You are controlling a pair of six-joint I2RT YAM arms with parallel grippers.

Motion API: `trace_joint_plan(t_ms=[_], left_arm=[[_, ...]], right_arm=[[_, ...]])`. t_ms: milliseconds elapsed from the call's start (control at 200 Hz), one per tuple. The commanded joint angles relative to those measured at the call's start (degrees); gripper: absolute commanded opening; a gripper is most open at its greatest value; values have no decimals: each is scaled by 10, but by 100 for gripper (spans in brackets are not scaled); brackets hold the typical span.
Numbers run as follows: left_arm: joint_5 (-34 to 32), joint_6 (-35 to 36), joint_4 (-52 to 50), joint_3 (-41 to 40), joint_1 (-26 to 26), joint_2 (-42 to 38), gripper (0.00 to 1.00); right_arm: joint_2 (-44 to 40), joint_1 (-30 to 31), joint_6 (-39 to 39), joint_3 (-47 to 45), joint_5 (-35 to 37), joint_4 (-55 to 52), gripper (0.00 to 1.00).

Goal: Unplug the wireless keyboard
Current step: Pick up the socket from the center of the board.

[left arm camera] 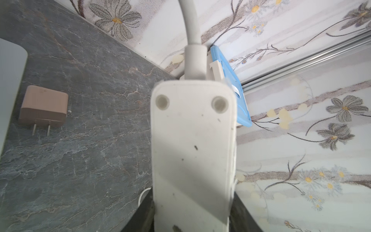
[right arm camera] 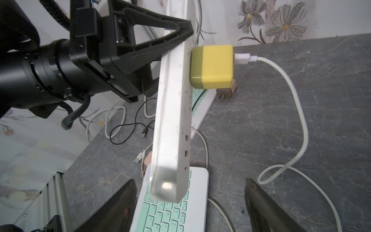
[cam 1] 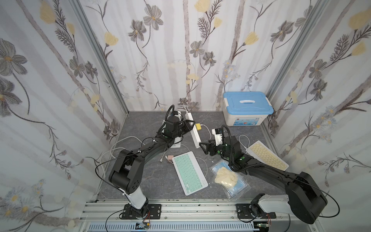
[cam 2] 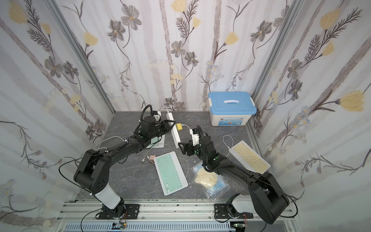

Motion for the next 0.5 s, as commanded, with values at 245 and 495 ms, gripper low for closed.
trace_joint_plan(t_ms=[245,495], left_arm=[[117,-3,124,-7,4,-13,0],[145,-17,160,-15,4,-21,0]], right_arm=[[-24,-101,244,-57,-226,251,89],[31,-105,414,-86,-184,427,89]])
